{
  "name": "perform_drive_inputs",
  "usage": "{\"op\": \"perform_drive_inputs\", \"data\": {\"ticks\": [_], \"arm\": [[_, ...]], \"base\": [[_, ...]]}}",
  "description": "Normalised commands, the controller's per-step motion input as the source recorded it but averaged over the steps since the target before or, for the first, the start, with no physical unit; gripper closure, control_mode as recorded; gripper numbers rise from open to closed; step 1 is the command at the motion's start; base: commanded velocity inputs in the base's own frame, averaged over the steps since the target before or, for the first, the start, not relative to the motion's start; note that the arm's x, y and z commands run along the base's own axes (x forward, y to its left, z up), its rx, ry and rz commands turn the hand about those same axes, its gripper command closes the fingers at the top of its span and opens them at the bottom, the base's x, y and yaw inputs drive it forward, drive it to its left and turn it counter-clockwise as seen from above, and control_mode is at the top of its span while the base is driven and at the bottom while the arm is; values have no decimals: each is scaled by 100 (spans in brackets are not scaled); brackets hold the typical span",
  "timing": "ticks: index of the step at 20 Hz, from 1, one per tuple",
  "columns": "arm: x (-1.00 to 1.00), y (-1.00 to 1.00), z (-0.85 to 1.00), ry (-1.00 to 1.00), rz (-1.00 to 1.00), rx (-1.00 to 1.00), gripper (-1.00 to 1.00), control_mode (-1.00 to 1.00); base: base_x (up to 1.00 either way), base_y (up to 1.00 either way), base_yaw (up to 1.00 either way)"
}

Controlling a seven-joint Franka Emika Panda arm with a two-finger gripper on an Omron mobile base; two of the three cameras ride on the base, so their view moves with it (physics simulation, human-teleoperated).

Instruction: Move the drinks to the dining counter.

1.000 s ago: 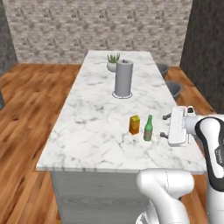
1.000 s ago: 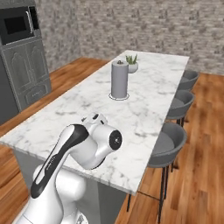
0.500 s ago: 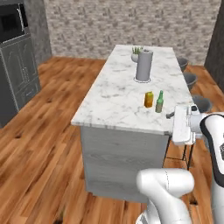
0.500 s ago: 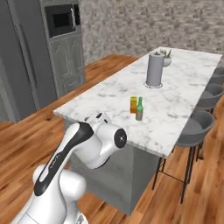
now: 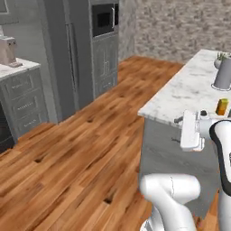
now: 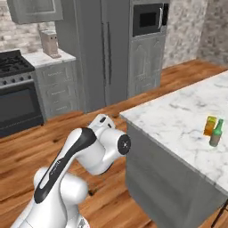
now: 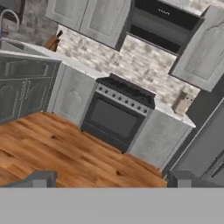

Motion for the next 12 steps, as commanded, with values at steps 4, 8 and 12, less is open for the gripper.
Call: {"op": "perform_drive_inputs", "data": {"ticks": [4, 8, 12], "arm": [[0, 0, 0, 0, 0, 0, -100, 100], [0, 0, 0, 0, 0, 0, -100, 100], [0, 0, 0, 0, 0, 0, -100, 100]], "base": [[11, 51, 76], [13, 51, 75], [9, 39, 79]]}}
